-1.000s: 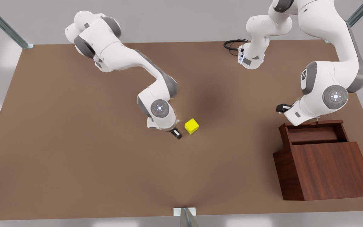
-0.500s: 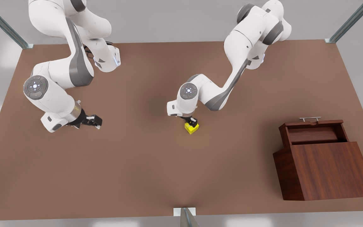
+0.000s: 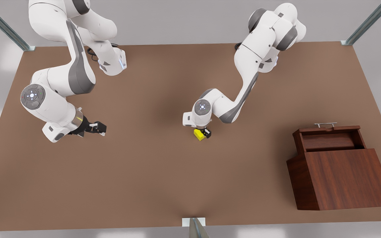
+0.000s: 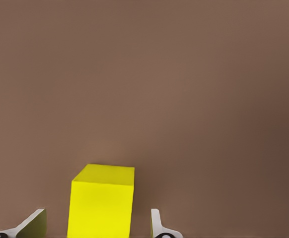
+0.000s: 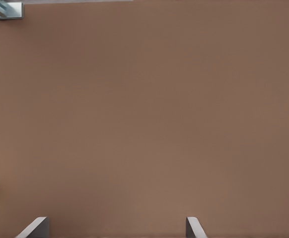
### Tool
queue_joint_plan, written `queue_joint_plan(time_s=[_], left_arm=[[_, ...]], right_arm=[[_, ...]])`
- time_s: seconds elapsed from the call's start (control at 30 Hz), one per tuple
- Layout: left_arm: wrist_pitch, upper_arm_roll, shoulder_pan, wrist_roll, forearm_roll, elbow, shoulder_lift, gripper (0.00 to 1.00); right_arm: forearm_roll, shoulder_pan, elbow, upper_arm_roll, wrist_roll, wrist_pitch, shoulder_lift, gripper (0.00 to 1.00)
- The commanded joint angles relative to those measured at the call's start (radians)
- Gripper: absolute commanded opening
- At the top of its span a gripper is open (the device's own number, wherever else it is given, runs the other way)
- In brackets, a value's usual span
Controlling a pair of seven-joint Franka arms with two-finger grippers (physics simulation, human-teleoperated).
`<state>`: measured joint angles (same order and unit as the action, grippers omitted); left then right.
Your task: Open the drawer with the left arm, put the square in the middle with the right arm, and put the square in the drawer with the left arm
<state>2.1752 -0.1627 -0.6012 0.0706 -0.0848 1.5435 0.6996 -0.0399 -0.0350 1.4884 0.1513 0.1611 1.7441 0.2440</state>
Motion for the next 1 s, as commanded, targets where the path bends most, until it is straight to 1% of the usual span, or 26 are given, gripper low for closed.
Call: queue_joint_plan(time_s=[0.0, 0.07, 0.2, 0.53, 0.57, 0.63, 0.7, 0.83, 0.97], left_arm=[[0.0, 0.0, 0.0, 0.0, -0.001, 0.003, 0.0, 1.0], [0.003, 0.002, 0.0, 0.0, -0.001, 0.006, 0.014, 1.0], [0.118, 0.002, 0.0, 0.0, -0.001, 0.037, 0.029, 1.0], [0.17, 0.003, 0.005, -0.005, -0.007, 0.038, 0.083, 1.0], [0.173, 0.003, 0.005, -0.006, -0.007, 0.04, 0.087, 0.94], [0.179, 0.003, 0.005, -0.008, -0.009, 0.04, 0.097, 0.87], [0.192, 0.003, 0.003, -0.012, -0.007, 0.04, 0.098, 0.75], [0.196, 0.003, -0.002, -0.014, -0.007, 0.038, 0.106, 0.66], [0.196, 0.003, 0.0, -0.014, -0.007, 0.038, 0.104, 0.65]], right_arm=[[0.0, 0.0, 0.0, 0.001, 0.0, 0.0, 0.0, 1.0], [0.0, 0.0, 0.0, 0.001, 0.0, 0.0, 0.0, 1.0], [0.0, 0.0, 0.001, 0.001, 0.0, 0.0, 0.0, 1.0], [0.0, 0.0, 0.0, 0.001, -0.002, -0.002, 0.001, 1.0], [0.0, 0.0, 0.0, 0.001, -0.002, 0.0, 0.001, 1.0], [0.0, 0.0, 0.0, -0.001, -0.002, -0.002, 0.003, 1.0], [0.0, 0.0, 0.0, 0.001, -0.002, -0.002, 0.008, 1.0], [0.0, 0.0, 0.0, -0.001, -0.002, -0.002, 0.006, 1.0], [0.0, 0.0, -0.002, -0.001, -0.002, -0.009, 0.006, 1.0]])
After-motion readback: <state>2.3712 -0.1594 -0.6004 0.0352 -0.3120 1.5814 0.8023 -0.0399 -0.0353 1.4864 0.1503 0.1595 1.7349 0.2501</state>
